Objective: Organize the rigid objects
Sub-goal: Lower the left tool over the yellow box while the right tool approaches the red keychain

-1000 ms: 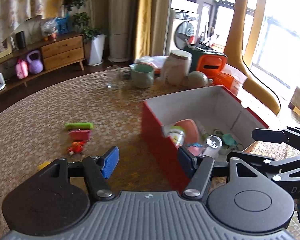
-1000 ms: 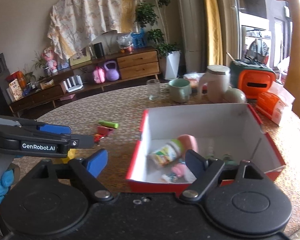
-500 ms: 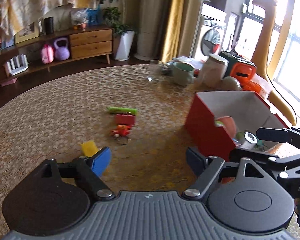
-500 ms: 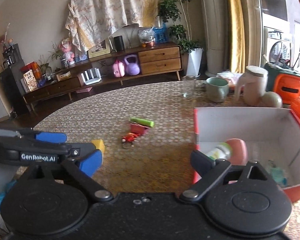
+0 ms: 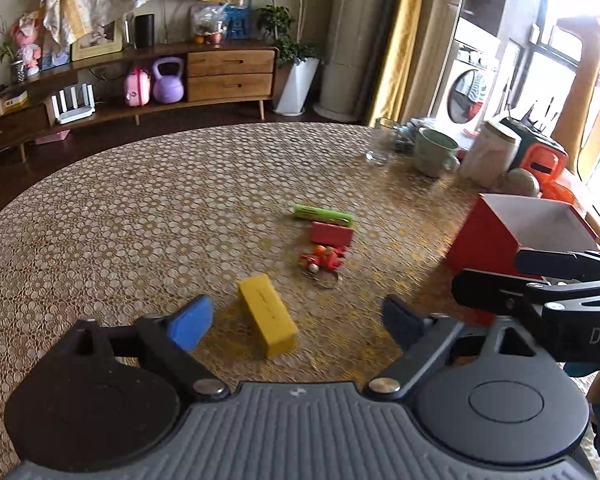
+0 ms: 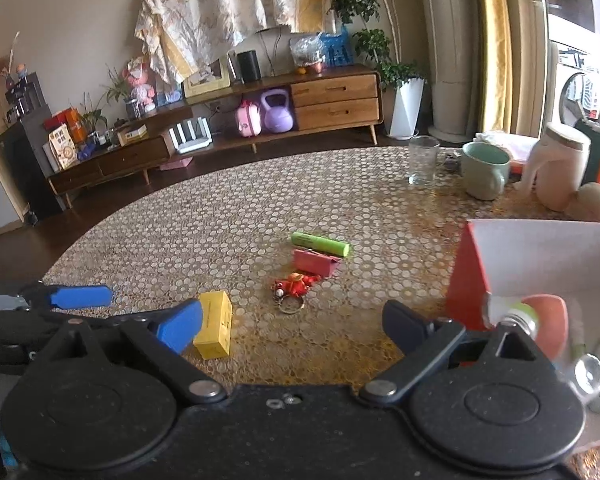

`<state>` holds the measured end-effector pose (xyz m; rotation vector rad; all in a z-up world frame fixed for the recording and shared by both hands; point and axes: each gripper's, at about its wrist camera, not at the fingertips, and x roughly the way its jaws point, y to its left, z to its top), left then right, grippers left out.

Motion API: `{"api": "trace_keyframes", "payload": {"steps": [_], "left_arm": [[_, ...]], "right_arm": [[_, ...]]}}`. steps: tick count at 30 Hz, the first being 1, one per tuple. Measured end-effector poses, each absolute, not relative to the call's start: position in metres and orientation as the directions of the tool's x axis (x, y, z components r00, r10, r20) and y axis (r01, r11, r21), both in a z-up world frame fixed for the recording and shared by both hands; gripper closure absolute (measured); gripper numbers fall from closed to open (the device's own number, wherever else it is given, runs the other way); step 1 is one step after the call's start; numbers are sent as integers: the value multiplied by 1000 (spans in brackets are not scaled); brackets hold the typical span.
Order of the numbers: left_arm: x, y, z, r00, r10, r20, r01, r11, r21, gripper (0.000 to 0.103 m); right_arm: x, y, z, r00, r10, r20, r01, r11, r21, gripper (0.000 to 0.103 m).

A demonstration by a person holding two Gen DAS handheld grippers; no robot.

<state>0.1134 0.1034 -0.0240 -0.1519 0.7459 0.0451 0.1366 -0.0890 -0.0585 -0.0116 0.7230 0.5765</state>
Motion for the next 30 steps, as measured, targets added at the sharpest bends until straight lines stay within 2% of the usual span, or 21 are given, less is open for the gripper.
{"api": "trace_keyframes", "payload": {"steps": [8, 17, 30], "left_arm": [[134, 126, -55, 721, 36, -692, -146, 984, -102, 1], [152, 131, -89, 685, 25, -728, -169, 978, -125, 1], [177, 125, -116, 658, 36, -752, -179, 978, -109, 1]], "right_arm": [[167, -60, -76, 568, 469, -676, -495, 851, 175, 7], [204, -30, -109, 526, 405, -748, -468, 872, 143, 10], [234, -2, -145, 480, 412, -774, -524, 843, 124, 18]]}}
